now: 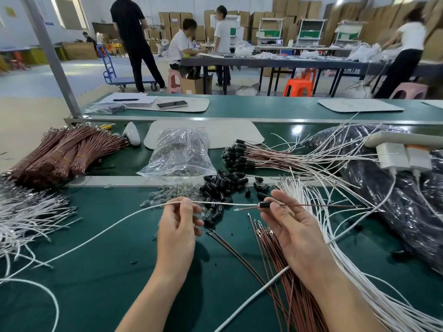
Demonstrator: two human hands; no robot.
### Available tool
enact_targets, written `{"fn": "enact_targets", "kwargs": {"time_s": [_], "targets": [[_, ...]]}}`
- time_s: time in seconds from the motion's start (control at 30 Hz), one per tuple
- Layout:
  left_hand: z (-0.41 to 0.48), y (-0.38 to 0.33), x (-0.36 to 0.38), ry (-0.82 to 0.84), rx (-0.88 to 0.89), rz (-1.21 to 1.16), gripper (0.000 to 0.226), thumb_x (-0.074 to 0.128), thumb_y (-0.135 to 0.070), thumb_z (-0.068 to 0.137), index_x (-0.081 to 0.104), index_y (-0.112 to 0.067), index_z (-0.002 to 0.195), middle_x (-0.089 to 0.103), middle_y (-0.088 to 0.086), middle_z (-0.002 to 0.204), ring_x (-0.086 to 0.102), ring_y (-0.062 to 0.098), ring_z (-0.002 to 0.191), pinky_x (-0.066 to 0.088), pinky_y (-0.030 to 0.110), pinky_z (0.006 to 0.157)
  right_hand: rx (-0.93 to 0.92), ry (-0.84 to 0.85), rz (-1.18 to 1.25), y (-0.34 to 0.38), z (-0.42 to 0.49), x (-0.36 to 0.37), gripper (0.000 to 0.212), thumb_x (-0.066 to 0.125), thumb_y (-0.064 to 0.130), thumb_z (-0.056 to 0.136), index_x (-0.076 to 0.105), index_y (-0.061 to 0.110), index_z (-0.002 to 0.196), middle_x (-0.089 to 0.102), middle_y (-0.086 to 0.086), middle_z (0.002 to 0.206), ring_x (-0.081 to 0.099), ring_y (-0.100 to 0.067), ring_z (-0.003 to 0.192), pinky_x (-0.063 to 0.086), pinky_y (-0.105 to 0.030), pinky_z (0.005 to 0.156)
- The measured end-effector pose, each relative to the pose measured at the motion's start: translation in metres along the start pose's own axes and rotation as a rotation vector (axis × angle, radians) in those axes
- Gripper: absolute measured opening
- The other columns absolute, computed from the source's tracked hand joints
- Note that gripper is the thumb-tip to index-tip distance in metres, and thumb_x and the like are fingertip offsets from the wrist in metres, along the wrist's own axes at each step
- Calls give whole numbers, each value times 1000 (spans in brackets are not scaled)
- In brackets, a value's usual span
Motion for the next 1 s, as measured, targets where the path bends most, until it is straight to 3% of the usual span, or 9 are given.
{"fn": "enact_targets", "kwargs": {"time_s": [0.17,0.53,0.73,1.0], "targets": [[0,4,2,17,-39,-29,28,44,-28,107,60,-7,97,67,-13,74,60,6,64,51,21,55,0,-2,-12,-2,-1,-1,25,68,3,77,78,11,99,75,-12,100,73,-22,95,60,-23,76],[0,9,2,58,-152,-129,28,48,-31,106,62,-10,93,69,-8,76,62,9,65,52,26,58,-47,5,15,0,-1,1,32,66,4,79,71,8,110,76,-14,101,74,-24,98,59,-20,76],[-2,1,3,61,-76,-111,28,48,-28,106,61,-5,96,68,-6,76,61,9,65,52,23,56,-80,32,-89,-1,-3,3,26,68,9,79,79,18,101,76,-14,104,75,-23,97,58,-20,78],[-11,1,14,181,-156,-189,19,62,-31,97,69,-15,91,68,-3,80,62,10,69,52,25,58,-89,89,-164,-4,-5,10,28,72,14,76,79,27,99,76,-12,109,74,-25,100,57,-21,81]]}}
Point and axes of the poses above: each hand's wrist, its own z-axis towards the middle knuckle, its own x-axis out of the palm, y = z × x, the point moved 4 cm from there along z, towards the middle knuckle
